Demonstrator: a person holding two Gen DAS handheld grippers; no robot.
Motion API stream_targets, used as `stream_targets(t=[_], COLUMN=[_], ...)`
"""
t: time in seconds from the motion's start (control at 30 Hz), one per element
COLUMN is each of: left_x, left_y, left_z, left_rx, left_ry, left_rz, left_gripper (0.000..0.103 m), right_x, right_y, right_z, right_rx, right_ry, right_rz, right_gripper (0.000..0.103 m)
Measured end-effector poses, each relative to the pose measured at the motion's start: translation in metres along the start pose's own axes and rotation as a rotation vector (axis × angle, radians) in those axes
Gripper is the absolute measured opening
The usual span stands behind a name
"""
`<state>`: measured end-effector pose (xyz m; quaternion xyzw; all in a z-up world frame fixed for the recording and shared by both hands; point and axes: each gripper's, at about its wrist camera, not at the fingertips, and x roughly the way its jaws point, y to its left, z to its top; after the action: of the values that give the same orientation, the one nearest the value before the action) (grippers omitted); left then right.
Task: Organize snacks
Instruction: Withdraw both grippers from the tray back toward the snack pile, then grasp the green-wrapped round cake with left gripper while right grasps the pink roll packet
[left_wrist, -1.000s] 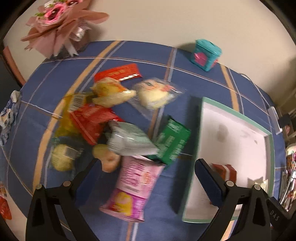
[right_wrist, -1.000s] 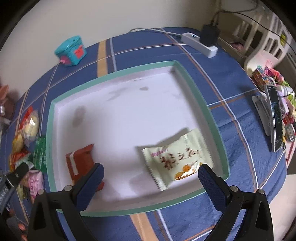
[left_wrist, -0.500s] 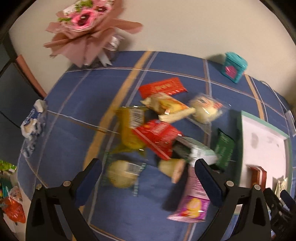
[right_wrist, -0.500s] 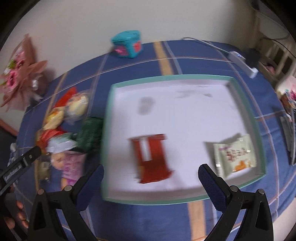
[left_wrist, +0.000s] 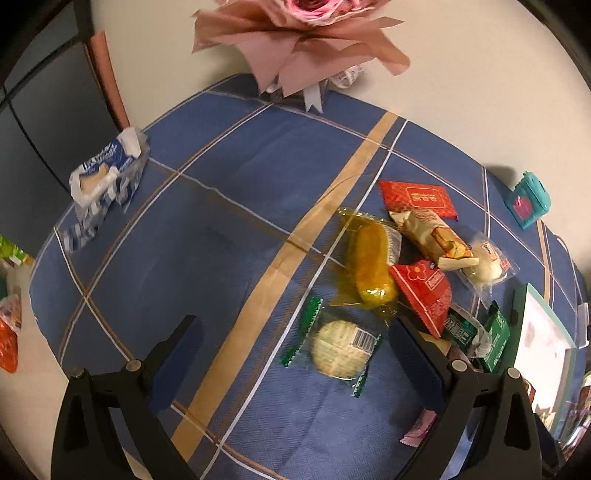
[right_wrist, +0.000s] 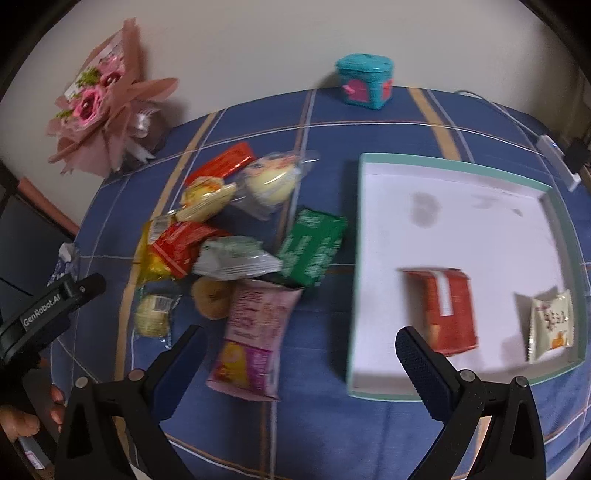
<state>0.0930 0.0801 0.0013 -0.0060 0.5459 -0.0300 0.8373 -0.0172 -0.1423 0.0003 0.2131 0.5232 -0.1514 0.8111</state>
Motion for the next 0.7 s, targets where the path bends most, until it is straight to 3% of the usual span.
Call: stream_targets(t=[0.4, 0.7], left_x=[0.054, 0.079], left_y=[-0.034, -0.043], left_z=[-0.011, -0.014], left_rx=[0.112, 0.14], left_ry=[0.145, 0.187], left_rz=[-0.013, -0.011], left_gripper=[0.1, 0.1], right_x=[0.044, 0.071], right_y=[0.028, 0.039], right_z=[-0.005, -0.01], right_rx=[-0.049, -0.074], right_ry=[0.116, 0.183], right_rz=[-0.012, -0.013], right_gripper=[0.103, 0.103])
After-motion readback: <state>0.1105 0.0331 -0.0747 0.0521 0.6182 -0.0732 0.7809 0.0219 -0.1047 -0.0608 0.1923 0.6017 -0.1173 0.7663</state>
